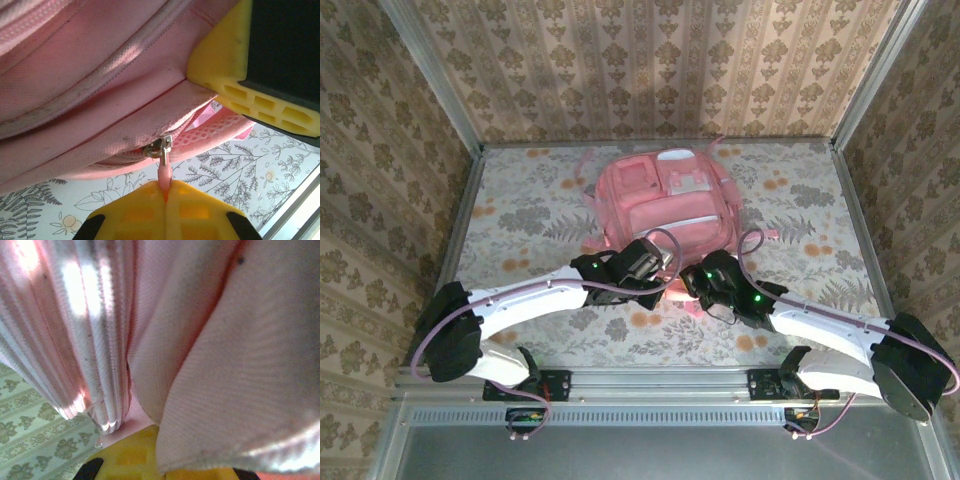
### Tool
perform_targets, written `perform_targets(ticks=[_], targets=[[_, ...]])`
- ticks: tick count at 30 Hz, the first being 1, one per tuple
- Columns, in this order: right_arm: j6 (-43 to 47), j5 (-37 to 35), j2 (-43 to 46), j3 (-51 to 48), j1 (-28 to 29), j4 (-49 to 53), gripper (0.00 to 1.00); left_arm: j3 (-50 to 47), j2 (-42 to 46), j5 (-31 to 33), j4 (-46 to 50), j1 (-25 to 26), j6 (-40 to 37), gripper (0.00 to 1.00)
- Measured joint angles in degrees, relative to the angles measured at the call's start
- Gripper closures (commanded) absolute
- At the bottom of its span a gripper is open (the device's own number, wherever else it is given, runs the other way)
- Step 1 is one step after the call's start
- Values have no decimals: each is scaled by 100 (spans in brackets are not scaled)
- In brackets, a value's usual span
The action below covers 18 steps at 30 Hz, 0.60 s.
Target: Pack the student bag
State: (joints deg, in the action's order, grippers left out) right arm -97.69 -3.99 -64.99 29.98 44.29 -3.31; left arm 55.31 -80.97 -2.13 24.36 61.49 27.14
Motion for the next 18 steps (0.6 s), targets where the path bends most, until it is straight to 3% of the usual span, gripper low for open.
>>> perform_targets(ticks=[18], targets=[[20, 111, 505, -166, -494, 83, 100, -868, 660, 151, -483, -706, 118, 100]])
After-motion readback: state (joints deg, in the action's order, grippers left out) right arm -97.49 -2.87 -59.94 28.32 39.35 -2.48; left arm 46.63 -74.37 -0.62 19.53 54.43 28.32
